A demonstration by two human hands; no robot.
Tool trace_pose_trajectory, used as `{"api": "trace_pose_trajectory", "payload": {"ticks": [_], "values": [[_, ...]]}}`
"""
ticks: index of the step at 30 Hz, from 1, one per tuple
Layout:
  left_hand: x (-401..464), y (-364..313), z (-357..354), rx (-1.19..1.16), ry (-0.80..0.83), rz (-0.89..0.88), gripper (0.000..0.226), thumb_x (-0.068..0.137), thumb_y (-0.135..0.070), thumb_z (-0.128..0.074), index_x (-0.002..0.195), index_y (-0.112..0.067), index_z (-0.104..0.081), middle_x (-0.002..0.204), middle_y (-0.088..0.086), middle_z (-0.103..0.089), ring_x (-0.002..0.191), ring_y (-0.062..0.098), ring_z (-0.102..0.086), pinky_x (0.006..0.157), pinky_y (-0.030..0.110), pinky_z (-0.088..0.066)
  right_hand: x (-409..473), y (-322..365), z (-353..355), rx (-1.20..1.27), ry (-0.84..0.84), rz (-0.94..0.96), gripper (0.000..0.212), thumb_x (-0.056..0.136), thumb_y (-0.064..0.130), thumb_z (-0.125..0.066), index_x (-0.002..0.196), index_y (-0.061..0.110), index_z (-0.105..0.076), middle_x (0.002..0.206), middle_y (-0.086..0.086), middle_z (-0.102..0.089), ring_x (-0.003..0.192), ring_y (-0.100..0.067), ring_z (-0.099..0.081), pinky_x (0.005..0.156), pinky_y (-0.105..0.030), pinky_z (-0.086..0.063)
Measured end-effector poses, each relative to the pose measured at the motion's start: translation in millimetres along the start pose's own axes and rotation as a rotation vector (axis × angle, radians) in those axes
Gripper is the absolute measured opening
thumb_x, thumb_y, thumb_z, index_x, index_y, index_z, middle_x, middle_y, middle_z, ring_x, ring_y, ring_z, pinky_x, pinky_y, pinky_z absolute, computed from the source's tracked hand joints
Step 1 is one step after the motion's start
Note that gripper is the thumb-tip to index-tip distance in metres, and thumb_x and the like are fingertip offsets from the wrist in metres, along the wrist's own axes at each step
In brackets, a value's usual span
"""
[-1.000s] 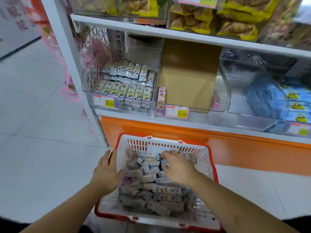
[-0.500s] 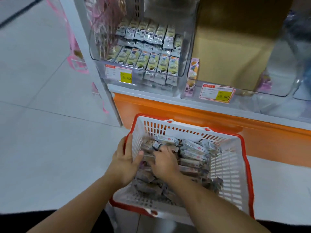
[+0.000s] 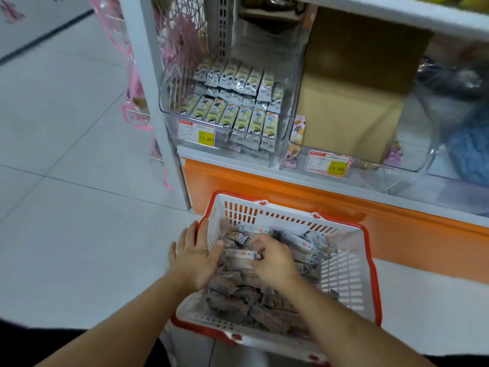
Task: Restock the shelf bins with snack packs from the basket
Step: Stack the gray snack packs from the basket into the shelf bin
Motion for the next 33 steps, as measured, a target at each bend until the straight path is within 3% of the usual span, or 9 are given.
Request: {"api": "trace_pose_trajectory", "payload": {"ticks": [2,4,6,8,13,18,21,26,33], "values": [[-8,-28,31,-0.034,-0.116,-0.059,0.061,0.108,-0.053,-0.026,0.159,-0.021,-0.032,0.172,-0.001,-0.011,0.158,0.023,-0.012,0.127,0.047,-0.009,-11,19,39,0.030,0.020,0.072,0.046,0.086,0.003,-0.077,0.120,0.031,-0.064,0.106,0.015,-0.064,0.097,-0.003,-0.063,0.088,-0.026,-0.057],[-16,-62,69,-0.193,-0.150,-0.135,0.038,0.108,-0.039,-0.043,0.134,-0.020,-0.062,0.155,0.002,-0.046,0.141,0.021,-0.046,0.113,0.034,-0.036,-26,46,82,0.090,0.042,0.155,0.038,0.088,-0.001,-0.076,0.120,0.018,-0.068,0.102,0.010,-0.064,0.085,-0.004,-0.061,0.078,-0.024,-0.055],[-23,-97,100,-0.288,-0.028,-0.212,0.016,0.102,-0.034,-0.058,0.110,-0.028,-0.071,0.119,-0.007,-0.070,0.112,0.017,-0.065,0.089,0.027,-0.048,-53,74,128,0.130,0.049,0.305,0.023,0.093,-0.006,-0.071,0.115,0.001,-0.070,0.100,-0.006,-0.061,0.072,-0.009,-0.058,0.066,-0.025,-0.052],[-36,-128,124,-0.314,0.143,-0.315,0.017,0.095,-0.046,-0.067,0.102,-0.032,-0.075,0.102,-0.015,-0.073,0.102,0.009,-0.067,0.090,0.028,-0.050,-66,97,169,0.152,-0.001,0.379,0.027,0.091,-0.011,-0.073,0.115,0.002,-0.073,0.102,-0.007,-0.067,0.076,-0.006,-0.064,0.069,-0.025,-0.055],[-88,-174,161,-0.532,0.471,-0.481,0.033,0.092,-0.028,-0.078,0.123,-0.022,-0.069,0.112,0.004,-0.077,0.092,0.013,-0.065,0.074,0.023,-0.048,-102,137,240,0.255,-0.191,0.520,0.050,0.080,-0.009,-0.083,0.115,0.025,-0.076,0.108,0.012,-0.078,0.106,-0.007,-0.071,0.098,-0.025,-0.055],[-94,-184,189,-0.651,0.191,-0.517,0.039,0.082,-0.017,-0.088,0.116,-0.024,-0.070,0.105,0.014,-0.072,0.091,0.025,-0.074,0.077,0.030,-0.056,-113,145,263,0.329,-0.323,0.542,0.062,0.088,-0.004,-0.075,0.131,0.039,-0.063,0.134,0.019,-0.065,0.129,0.000,-0.058,0.109,-0.027,-0.048],[-92,-187,202,-0.579,-0.151,-0.538,0.044,0.077,-0.025,-0.091,0.112,-0.037,-0.067,0.099,-0.008,-0.069,0.086,0.009,-0.070,0.081,0.032,-0.060,-105,134,262,0.766,-0.256,0.272,0.036,0.092,0.009,-0.077,0.121,0.025,-0.065,0.124,0.000,-0.072,0.112,-0.015,-0.072,0.102,-0.043,-0.058],[-105,-199,196,-0.383,-0.293,-0.689,0.054,0.077,-0.043,-0.086,0.122,-0.047,-0.057,0.109,-0.025,-0.068,0.097,0.002,-0.067,0.084,0.035,-0.059,-105,140,233,0.986,-0.062,0.202,0.030,0.096,0.022,-0.074,0.120,0.005,-0.068,0.113,-0.018,-0.076,0.105,-0.032,-0.076,0.088,-0.053,-0.063],[-108,-205,194,-0.444,-0.038,-0.734,0.076,0.079,-0.036,-0.089,0.136,-0.061,-0.045,0.120,-0.024,-0.054,0.099,0.013,-0.069,0.090,0.037,-0.058,-86,136,235,0.939,-0.057,0.222,0.020,0.103,0.012,-0.063,0.120,0.006,-0.071,0.109,-0.028,-0.073,0.086,-0.037,-0.070,0.067,-0.041,-0.055]]}}
Point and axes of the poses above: each hand's wrist, its own x-axis towards the middle knuckle, its own z-axis out of the back of the hand, y = z × x, the point moved 8 cm from there along x, towards the middle knuckle
